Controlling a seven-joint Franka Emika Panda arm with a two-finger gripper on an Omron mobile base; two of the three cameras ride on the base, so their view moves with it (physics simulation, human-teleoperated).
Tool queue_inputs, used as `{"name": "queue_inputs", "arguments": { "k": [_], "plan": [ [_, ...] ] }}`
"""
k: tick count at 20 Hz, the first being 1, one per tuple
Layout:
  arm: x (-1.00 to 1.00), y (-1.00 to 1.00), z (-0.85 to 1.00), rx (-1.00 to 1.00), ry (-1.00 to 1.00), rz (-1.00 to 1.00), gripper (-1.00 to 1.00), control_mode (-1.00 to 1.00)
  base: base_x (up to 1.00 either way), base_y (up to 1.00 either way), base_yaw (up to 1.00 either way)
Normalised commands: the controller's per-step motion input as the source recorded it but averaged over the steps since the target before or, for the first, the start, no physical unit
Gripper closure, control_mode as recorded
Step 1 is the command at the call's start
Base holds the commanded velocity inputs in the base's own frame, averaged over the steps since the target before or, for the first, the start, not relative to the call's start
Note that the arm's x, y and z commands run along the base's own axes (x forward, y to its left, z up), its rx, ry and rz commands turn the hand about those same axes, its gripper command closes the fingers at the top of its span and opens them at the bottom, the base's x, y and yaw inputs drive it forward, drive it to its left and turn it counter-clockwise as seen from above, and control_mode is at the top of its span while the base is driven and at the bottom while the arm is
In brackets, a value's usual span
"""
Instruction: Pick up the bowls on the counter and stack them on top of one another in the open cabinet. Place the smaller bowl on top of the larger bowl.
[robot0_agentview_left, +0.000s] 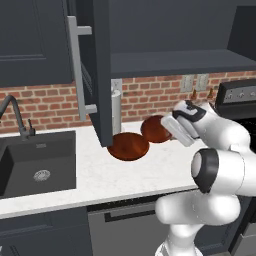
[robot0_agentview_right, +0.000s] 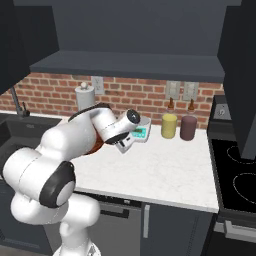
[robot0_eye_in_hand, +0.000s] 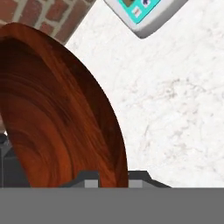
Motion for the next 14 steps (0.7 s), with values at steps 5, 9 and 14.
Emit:
{"name": "queue_inputs", "arguments": {
  "k": [5,9,14],
  "plan": [
    [0.00,0.77,0.04,0.04,0.00,0.00,1.00,-1.00,0.00,0.00,0.00],
    [0.22,0.68,0.00,0.01,0.00,0.00,1.00,-1.00,0.00,0.00,0.00],
    [0.39,0.37,-0.01,0.00,0.03,0.00,1.00,-1.00,0.00,0.00,0.00]
  ]
}}
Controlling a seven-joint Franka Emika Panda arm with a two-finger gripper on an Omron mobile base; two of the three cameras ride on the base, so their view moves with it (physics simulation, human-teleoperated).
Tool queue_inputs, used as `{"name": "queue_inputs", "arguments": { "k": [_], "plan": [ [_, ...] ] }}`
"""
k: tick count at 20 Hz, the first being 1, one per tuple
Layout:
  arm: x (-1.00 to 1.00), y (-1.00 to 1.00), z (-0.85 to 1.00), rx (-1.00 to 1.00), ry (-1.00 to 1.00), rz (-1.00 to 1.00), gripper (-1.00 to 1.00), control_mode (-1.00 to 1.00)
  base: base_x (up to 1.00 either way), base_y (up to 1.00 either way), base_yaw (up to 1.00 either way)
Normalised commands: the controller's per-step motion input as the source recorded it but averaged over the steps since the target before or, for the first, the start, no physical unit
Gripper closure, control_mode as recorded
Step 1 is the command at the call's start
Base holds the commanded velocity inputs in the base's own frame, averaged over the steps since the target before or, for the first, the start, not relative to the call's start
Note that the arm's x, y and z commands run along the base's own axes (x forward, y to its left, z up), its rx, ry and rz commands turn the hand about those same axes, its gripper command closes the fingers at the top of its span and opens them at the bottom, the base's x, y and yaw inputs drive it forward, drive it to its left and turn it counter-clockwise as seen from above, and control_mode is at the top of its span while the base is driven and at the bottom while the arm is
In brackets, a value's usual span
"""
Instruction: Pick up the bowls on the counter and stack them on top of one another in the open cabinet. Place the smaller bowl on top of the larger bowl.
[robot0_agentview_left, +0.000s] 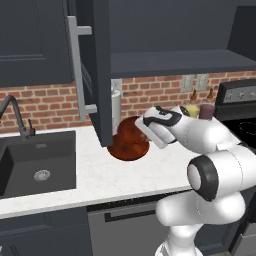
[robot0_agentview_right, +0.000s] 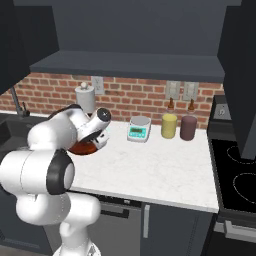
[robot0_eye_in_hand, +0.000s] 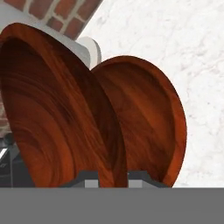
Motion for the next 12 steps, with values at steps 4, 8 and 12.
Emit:
{"name": "queue_inputs", "arguments": {
  "k": [4,8,12],
  "plan": [
    [0.27,0.14,-0.12,0.00,0.11,0.00,1.00,-1.00,0.00,0.00,0.00],
    [0.09,0.00,-0.23,-0.02,0.10,0.00,1.00,-1.00,0.00,0.00,0.00],
    [0.11,0.03,-0.31,-0.01,0.10,0.00,1.00,-1.00,0.00,0.00,0.00]
  ]
}}
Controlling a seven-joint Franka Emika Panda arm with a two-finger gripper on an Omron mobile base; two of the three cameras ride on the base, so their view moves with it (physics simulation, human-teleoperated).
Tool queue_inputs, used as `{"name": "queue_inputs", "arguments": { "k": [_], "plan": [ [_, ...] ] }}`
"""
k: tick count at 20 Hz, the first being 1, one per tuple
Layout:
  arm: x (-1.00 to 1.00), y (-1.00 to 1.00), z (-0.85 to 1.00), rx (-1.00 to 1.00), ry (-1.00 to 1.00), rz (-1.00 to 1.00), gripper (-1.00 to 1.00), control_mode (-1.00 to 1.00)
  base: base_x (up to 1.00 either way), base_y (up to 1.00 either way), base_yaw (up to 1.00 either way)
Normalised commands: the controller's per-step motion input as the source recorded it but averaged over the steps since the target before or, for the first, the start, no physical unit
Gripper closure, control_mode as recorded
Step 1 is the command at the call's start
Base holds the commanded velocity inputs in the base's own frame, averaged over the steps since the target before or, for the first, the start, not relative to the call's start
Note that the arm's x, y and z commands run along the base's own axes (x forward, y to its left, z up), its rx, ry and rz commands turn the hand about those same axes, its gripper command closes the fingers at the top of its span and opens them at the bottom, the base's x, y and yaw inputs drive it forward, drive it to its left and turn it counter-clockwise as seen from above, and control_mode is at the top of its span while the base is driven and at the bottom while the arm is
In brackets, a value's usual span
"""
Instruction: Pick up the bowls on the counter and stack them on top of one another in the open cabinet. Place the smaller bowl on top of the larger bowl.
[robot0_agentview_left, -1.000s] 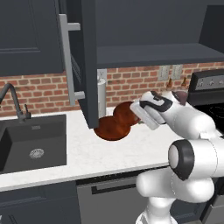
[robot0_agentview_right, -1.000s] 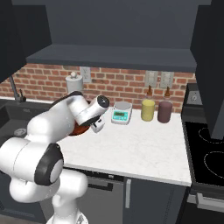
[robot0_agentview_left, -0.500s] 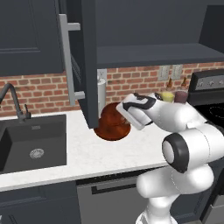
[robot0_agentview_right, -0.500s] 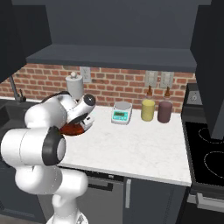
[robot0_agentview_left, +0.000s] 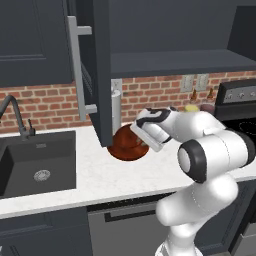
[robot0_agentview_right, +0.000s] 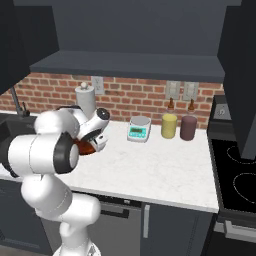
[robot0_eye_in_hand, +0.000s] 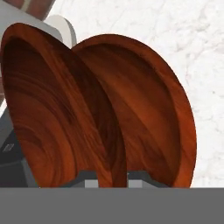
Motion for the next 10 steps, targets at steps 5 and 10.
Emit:
{"name": "queue_inputs", "arguments": {
  "k": [5,10],
  "plan": [
    [0.21,0.33,-0.19,0.00,0.06,0.00,1.00,-1.00,0.00,0.00,0.00],
    [0.27,0.29,-0.13,0.00,0.03,0.00,1.00,-1.00,0.00,0.00,0.00]
  ]
}}
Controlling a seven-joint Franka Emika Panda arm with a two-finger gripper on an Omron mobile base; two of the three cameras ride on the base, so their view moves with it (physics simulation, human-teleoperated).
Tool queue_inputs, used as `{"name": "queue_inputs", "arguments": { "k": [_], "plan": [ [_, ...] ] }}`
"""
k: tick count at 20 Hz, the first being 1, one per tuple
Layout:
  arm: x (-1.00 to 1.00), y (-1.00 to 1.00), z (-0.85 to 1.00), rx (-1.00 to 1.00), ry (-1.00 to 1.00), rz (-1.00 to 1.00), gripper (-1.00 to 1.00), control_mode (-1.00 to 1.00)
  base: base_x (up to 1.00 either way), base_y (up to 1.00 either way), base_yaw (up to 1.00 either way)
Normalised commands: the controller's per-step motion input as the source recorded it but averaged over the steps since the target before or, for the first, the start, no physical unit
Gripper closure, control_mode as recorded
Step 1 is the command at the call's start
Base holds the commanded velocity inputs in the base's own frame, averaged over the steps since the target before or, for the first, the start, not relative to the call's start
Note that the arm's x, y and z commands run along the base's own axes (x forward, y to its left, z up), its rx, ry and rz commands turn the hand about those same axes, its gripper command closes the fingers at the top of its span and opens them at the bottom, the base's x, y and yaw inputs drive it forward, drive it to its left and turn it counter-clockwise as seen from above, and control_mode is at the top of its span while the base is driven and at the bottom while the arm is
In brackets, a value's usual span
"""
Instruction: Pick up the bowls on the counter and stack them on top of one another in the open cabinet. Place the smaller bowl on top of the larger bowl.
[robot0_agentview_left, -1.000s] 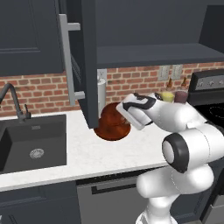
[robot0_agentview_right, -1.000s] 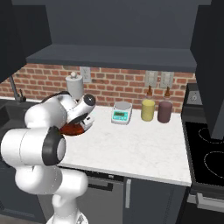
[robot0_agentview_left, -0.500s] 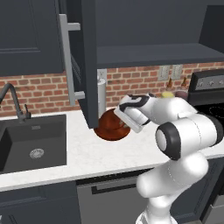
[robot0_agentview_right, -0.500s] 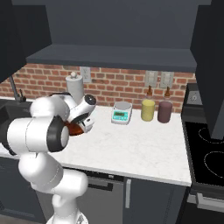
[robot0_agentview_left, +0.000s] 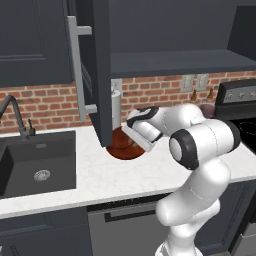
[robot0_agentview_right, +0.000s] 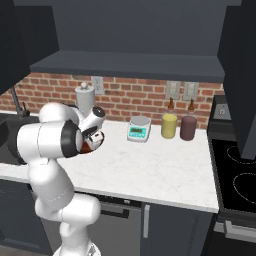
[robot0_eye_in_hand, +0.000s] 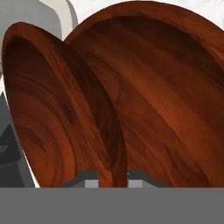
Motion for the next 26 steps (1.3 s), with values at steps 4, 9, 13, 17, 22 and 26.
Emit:
{"name": "queue_inputs", "arguments": {
  "k": [4,9,13,17,22,26],
  "plan": [
    [0.21,0.06,-0.04,0.00,0.00,0.00,1.00,-1.00,0.00,0.00,0.00],
    [-0.09,-0.15,0.04,0.00,0.00,0.00,-1.00,-1.00,0.00,0.00,0.00],
    [-0.35,-0.46,0.45,0.05,-0.01,0.00,-1.00,-1.00,0.00,0.00,0.00],
    [-0.34,-0.50,0.66,0.07,-0.02,0.00,-1.00,-1.00,0.00,0.00,0.00],
    [-0.12,-0.45,0.07,-0.02,0.09,0.00,-1.00,-1.00,0.00,0.00,0.00],
    [0.03,-0.02,-0.23,-0.09,0.09,0.03,-1.00,-1.00,0.00,0.00,0.00]
  ]
}}
